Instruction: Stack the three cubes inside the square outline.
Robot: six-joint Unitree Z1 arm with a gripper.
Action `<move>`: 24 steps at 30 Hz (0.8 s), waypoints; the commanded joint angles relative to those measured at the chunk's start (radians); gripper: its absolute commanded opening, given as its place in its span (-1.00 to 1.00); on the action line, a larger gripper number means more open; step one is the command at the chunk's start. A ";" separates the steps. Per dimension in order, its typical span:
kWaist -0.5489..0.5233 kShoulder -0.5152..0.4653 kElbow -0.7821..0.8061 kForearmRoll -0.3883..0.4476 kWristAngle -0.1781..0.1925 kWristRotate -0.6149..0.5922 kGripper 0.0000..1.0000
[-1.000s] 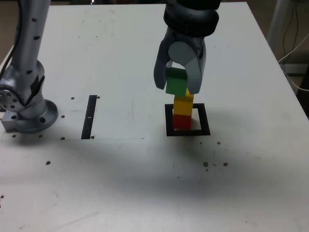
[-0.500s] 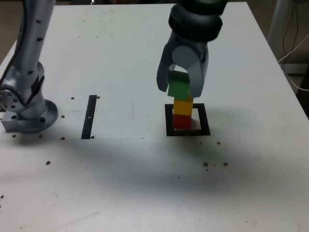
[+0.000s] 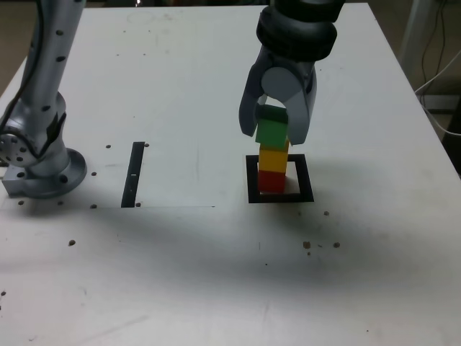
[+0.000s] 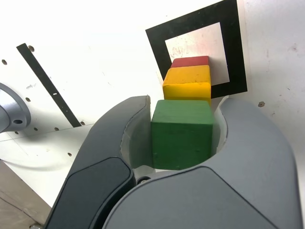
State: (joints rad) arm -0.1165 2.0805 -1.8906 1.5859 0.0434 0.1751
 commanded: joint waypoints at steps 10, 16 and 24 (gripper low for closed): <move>0.009 0.022 0.000 0.003 0.001 0.013 -0.15; 0.012 0.031 0.003 0.004 0.004 0.023 0.05; 0.028 0.030 0.005 -0.003 0.003 0.030 0.42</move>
State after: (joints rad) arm -0.0959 2.1079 -1.8904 1.5791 0.0500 0.2029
